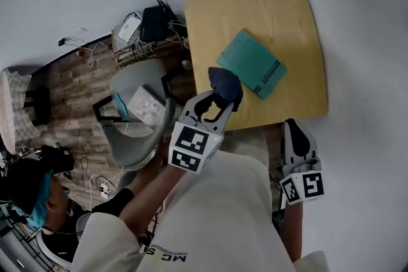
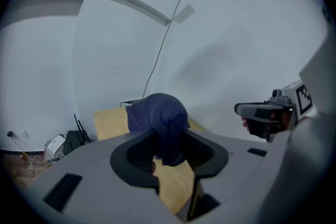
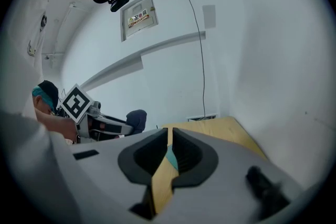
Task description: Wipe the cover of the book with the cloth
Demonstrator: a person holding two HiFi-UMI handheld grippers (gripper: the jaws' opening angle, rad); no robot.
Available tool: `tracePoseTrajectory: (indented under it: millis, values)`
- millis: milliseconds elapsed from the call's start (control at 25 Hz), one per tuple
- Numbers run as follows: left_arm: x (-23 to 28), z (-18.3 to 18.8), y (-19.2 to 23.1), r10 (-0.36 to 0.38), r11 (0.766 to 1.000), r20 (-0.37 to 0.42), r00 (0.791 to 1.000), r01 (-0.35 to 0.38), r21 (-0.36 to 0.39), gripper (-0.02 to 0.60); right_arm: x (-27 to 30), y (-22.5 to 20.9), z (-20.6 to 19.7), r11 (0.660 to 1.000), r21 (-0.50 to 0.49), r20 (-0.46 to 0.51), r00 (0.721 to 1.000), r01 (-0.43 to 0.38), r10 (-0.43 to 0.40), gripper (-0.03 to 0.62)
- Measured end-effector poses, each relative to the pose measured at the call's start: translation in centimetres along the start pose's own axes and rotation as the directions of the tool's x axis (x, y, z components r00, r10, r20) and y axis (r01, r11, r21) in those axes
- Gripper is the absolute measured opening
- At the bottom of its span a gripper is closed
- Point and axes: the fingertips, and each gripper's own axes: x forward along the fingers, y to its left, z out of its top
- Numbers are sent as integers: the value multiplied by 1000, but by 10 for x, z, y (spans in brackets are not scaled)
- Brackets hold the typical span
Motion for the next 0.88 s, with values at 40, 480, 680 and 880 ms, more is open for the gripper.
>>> tracePoseTrajectory:
  millis: [40,480,680,880]
  values:
    - [10,5,5,3,1000,-3,1000,-3,-1,150,7,-5,1,1000,5,-8,1000,0,0,35]
    - [115,1,42,44,999,-99,994,-45,-14,150,79,-66,-16,996,79,-63,997,-31,36,35]
    - [154,-19,47,35,999,-157,987,-36,-1,150,100,-82,-36,993,116,-77,996,-30,39,35]
    - [191,-39,54,37,999,-204,978,-37,5,150,115,-95,-57,988,149,-93,994,-38,52,35]
